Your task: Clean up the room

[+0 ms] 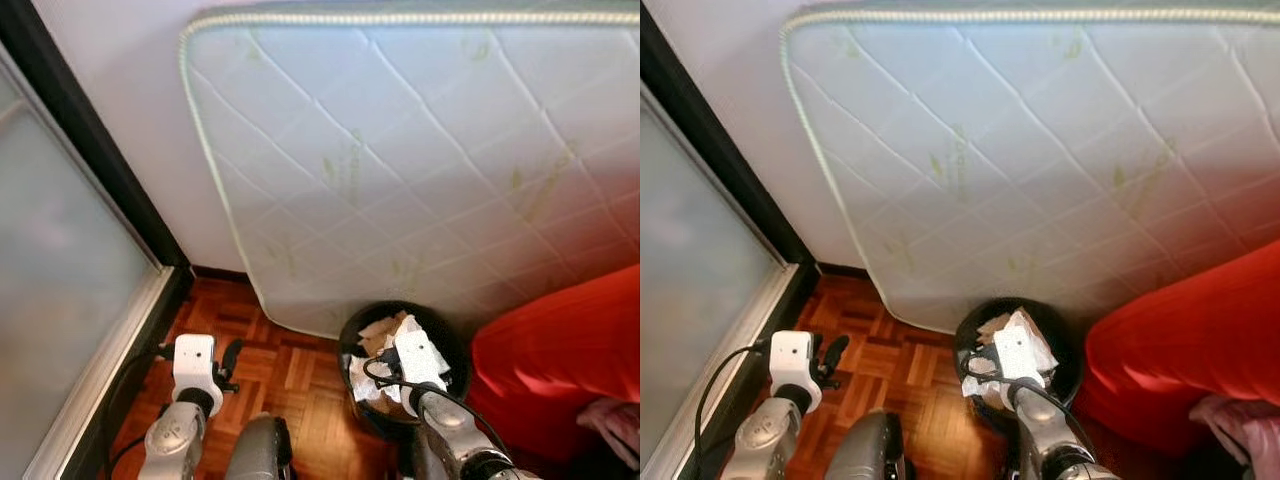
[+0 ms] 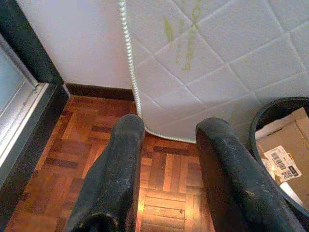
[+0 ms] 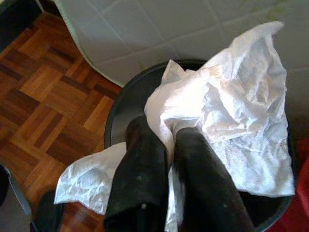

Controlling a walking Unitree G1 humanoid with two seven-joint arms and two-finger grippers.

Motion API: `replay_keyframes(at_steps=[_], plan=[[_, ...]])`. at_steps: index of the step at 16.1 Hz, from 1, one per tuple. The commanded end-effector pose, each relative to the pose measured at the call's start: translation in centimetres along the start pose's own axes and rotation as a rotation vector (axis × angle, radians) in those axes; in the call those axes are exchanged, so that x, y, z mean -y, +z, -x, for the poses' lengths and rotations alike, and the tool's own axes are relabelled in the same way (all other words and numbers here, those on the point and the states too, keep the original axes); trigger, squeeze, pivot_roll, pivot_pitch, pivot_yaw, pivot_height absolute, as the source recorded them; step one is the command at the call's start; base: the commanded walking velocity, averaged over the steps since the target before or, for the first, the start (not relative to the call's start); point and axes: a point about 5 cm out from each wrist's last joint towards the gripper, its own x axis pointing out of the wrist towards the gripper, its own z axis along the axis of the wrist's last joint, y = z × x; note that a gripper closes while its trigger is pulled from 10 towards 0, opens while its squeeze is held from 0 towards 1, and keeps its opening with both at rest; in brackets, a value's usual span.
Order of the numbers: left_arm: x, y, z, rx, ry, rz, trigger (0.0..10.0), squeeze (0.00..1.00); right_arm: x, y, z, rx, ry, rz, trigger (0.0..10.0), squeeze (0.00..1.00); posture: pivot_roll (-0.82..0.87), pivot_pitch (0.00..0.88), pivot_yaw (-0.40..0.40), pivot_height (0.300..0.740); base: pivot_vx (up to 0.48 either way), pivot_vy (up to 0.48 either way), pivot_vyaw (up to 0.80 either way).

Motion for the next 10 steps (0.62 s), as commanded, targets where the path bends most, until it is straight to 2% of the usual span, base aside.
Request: replay_keyframes(at_steps=[1, 5, 8, 10], plan=[[-0.26, -0.48, 0.39, -0.026, 0.002, 0.003, 10.0, 0.0, -0.27, -0.25, -0.02, -0.022, -0.003, -0.018, 10.0, 1.0, 0.12, 0.205, 0.069, 0.632, 0.0, 0.0, 0.0], [0.08, -0.21, 0.45, -0.024, -0.008, 0.006, 10.0, 0.0, -0.14, -0.31, -0.02, -0.029, -0.031, -0.023, 10.0, 1.0, 0.12, 0.226, 0.066, 0.632, 0.0, 0.0, 0.0], [-0.06, -0.22, 0.64, -0.031, -0.001, 0.003, 10.0, 0.0, -0.21, -0.65, 0.06, -0.045, -0.038, 0.014, 10.0, 1.0, 0.12, 0.234, 0.067, 0.632, 0.0, 0.0, 0.0], [-0.27, -0.16, 0.72, -0.034, 0.006, 0.0, 10.0, 0.0, -0.26, -0.77, 0.07, -0.056, -0.032, 0.083, 10.0, 1.0, 0.13, 0.243, 0.069, 0.632, 0.0, 0.0, 0.0]])
